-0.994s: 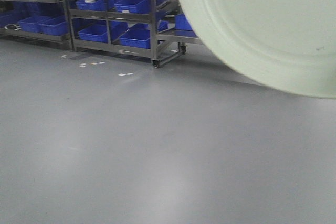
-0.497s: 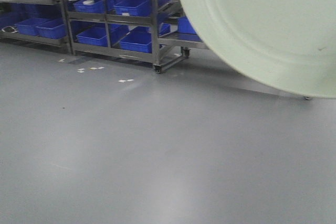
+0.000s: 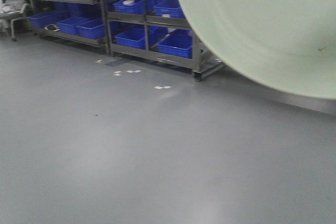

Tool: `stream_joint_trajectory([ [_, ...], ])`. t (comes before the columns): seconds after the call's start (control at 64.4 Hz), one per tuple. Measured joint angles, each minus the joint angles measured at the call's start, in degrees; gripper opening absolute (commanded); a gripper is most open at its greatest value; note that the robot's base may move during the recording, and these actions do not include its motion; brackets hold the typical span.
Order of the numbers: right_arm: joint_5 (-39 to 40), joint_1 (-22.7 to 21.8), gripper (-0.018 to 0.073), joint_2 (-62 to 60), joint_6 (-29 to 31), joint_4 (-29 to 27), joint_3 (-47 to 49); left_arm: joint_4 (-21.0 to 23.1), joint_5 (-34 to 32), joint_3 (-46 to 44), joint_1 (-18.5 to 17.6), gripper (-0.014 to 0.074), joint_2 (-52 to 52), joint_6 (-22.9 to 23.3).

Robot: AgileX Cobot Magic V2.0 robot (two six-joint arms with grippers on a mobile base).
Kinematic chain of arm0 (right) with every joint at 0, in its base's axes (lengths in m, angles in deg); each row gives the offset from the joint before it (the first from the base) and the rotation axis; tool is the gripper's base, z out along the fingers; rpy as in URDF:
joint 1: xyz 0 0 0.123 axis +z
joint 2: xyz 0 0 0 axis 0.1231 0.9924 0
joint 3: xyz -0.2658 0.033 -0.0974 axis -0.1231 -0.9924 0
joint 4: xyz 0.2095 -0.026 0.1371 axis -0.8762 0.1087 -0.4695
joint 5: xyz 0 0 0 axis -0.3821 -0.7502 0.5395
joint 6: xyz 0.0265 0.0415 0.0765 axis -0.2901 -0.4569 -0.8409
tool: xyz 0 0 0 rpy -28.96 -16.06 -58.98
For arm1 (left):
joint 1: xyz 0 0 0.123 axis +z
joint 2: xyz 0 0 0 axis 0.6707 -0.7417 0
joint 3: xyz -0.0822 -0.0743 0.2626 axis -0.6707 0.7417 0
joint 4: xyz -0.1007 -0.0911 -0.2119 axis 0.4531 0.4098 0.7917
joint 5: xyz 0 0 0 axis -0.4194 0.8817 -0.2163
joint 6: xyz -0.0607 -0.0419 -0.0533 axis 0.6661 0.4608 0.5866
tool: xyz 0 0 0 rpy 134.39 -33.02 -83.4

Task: Place green plate on second shelf with right arm
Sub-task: 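Drive the base to the blue-bin shelf, holding the plate in the right gripper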

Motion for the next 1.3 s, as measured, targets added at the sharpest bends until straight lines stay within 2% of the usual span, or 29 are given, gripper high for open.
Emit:
stream_joint_trajectory([
  [1.305, 0.2, 0.0, 0.0026, 0.0, 0.0, -0.1, 0.0, 0.0, 0.0, 0.0, 0.0, 0.0130, 0.0, 0.0],
])
